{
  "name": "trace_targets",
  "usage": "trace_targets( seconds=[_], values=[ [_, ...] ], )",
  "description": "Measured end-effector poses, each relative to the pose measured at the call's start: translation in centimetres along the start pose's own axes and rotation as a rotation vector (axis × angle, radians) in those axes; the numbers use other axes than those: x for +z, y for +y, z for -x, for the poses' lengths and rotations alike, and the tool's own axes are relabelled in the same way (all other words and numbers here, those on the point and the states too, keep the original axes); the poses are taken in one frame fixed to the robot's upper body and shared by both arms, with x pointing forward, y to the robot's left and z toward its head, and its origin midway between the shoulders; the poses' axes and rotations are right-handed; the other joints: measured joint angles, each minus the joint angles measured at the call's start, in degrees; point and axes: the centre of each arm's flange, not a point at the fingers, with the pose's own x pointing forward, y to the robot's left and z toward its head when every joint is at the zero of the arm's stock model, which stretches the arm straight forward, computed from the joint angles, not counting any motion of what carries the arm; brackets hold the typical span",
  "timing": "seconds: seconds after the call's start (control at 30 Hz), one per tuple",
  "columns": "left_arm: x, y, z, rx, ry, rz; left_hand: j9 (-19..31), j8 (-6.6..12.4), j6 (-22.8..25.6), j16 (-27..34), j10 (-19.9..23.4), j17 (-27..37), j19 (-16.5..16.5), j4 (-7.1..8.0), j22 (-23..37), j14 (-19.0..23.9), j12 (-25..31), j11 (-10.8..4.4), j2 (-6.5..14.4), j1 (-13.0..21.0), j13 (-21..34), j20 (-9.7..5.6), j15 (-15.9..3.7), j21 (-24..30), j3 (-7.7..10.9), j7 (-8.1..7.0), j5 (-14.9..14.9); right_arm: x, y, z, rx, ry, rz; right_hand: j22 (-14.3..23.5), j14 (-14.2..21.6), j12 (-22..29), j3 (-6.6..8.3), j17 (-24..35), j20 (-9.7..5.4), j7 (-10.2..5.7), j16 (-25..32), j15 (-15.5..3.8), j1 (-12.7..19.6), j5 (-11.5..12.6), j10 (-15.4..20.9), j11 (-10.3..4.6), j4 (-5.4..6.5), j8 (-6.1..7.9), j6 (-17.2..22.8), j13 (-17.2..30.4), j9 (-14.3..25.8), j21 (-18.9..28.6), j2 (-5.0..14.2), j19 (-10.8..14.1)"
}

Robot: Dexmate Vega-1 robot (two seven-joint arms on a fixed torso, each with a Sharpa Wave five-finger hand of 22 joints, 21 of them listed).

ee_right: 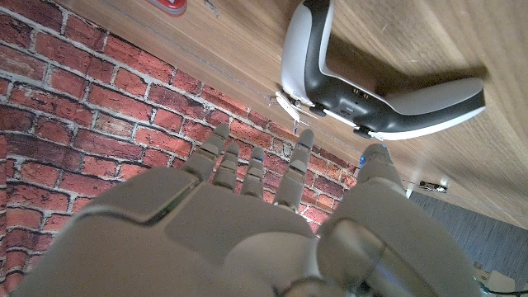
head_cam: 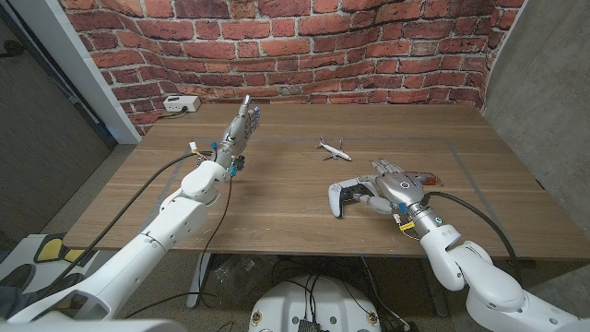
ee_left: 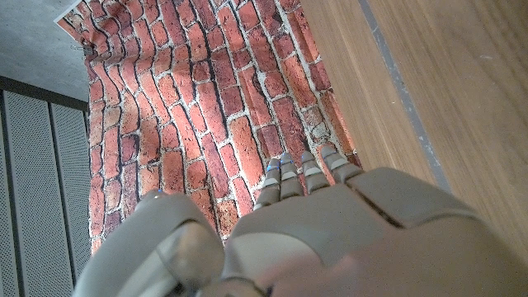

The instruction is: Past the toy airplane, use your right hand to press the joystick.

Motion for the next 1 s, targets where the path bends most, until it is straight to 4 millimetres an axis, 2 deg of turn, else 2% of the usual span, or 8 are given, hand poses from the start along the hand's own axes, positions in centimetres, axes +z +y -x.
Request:
trace_targets(
  seconds=[0.63, 1.0],
  values=[
    [-0.25, 0.08, -0.10, 0.000, 0.018, -0.008, 0.00, 0.00, -0.01, 0.00, 0.00, -0.01, 0.00, 0.00, 0.00, 0.00, -0.45, 0.00, 0.45, 0.46, 0.00, -0.01, 0.00, 0.00, 0.00, 0.00, -0.23, -0.08, 0.72, 0.07, 0.036, 0.015, 0.000, 0.00, 0.67, 0.44, 0.71, 0.01, 0.00, -0.04, 0.23, -0.66, 1.74, 0.00, 1.25, -0.63, -0.08, 0.00, 1.47, 0.00, 0.00, 0.42, -0.23, 0.00],
    [-0.55, -0.08, -0.20, -0.003, 0.025, -0.005, 0.00, -0.22, -0.01, 0.00, -0.01, -0.01, -0.01, 0.24, 0.00, -0.01, -0.45, 0.00, 0.60, 0.60, 0.30, -0.01, 0.00, 0.00, -0.24, 0.00, -0.22, -0.34, 0.87, 0.16, 0.042, 0.024, -0.006, 0.00, 1.50, 0.51, 0.71, 0.01, -0.62, 0.00, 0.45, -1.49, 2.57, 0.00, 2.15, -0.68, -0.08, 0.30, 2.54, 0.00, -0.08, 0.61, -0.46, 0.63]
  ],
)
